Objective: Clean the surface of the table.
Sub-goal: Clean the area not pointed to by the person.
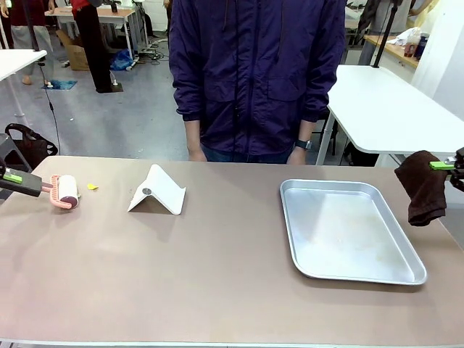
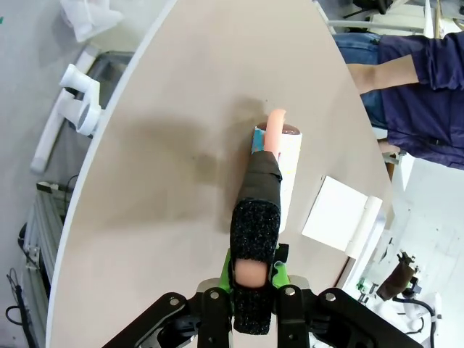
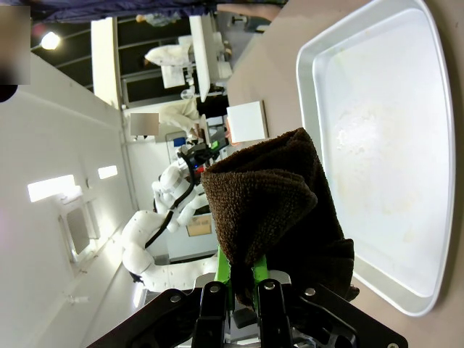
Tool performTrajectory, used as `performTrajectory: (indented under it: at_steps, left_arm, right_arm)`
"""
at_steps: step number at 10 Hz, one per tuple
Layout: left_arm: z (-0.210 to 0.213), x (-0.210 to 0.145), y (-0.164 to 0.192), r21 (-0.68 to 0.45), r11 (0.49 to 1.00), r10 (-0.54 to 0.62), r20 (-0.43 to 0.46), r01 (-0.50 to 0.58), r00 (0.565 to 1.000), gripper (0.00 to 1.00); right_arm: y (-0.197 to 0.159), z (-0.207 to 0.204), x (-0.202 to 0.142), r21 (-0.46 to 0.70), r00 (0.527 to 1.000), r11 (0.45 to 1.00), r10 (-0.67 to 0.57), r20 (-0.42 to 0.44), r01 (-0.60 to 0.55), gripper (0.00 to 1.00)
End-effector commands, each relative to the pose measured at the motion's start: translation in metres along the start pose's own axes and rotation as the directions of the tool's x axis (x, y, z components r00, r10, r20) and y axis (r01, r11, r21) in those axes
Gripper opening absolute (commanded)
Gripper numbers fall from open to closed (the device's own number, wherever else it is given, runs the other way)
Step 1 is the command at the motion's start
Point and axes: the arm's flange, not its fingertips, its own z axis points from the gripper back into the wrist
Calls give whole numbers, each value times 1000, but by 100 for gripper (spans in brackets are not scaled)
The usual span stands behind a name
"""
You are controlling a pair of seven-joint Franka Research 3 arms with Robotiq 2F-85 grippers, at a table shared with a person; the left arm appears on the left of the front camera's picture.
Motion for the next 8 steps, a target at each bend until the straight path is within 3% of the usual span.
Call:
performTrajectory:
  at_steps: [1,8]
  left_arm:
    - [-27,4,6,94,996,15,-26,-13,1000,21]
    - [-90,15,-44,99,993,-55,-127,68,990,21]
  right_arm:
    - [5,0,0,0,1000,1000,1,-4,-1,13]
    - [5,0,0,0,1000,1000,1,-4,-1,13]
